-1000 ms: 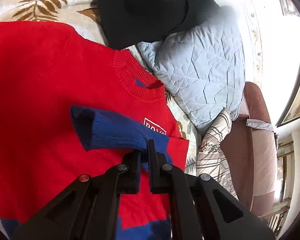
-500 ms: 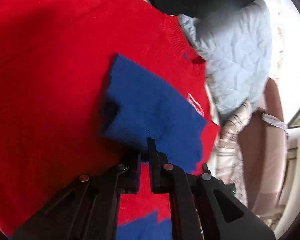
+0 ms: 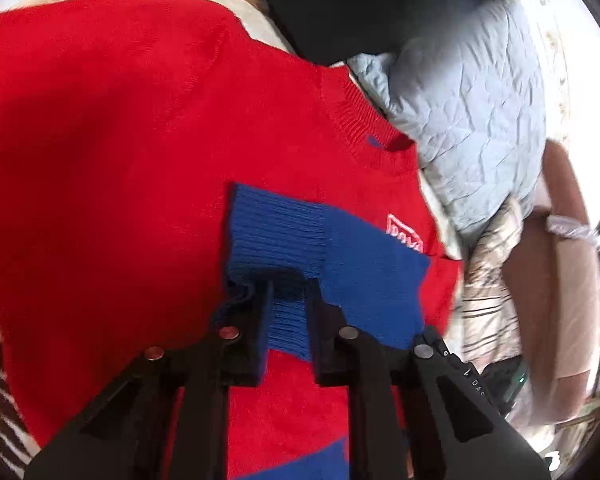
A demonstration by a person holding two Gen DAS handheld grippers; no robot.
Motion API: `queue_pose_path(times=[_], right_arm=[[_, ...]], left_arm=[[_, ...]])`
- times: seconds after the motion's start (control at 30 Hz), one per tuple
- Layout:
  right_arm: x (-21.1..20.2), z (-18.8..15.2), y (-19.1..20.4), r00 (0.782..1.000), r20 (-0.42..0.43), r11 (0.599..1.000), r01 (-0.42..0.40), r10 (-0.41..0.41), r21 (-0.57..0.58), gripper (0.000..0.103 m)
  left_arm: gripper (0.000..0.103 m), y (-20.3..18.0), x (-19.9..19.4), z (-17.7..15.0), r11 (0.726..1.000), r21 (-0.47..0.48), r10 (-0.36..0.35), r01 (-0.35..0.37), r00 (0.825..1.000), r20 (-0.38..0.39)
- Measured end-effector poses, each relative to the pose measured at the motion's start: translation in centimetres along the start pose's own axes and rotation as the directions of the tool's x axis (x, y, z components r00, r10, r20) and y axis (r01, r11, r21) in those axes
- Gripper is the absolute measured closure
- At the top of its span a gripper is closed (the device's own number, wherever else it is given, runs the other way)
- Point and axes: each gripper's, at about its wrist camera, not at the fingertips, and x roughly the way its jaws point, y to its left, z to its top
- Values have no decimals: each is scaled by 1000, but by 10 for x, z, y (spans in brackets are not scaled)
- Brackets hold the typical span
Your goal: Fold small clothes
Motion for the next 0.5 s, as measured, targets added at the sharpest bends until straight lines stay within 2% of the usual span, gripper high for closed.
queue_pose_path(times=[0.07,0.13,0.27,0.3,0.37,0.43,0.47,0.5], right_arm=[[-9,1,19,998,29,998,-63,64,-21,72],[-6,0,46,994,22,992,-106,108,-75,69],[32,-18,93,984,-90,973,-167,154,-161,68],[41,-28,100,982,-118,971,-170,151,-171,68],[65,-46,104,974,-191,972,-157,123,-174,66],[58,-60,109,990,-90,957,-128,108,-260,66],[57,-61,112,992,-86,955,-114,94,-275,66],[56,-60,113,992,-88,956,-111,90,-273,66]], left_arm=[[87,5,-15,0,1000,-20,-13,13,1000,6],[84,8,-32,0,999,-28,-17,18,1000,26],[58,26,-85,6,999,-39,7,-2,992,125],[58,34,-99,9,999,-44,20,-13,989,147],[54,59,-132,16,997,-72,44,-30,979,200],[46,93,-172,23,990,-138,73,-37,960,270],[41,107,-184,25,986,-163,88,-41,952,295],[40,131,-205,26,976,-213,123,-52,935,334]])
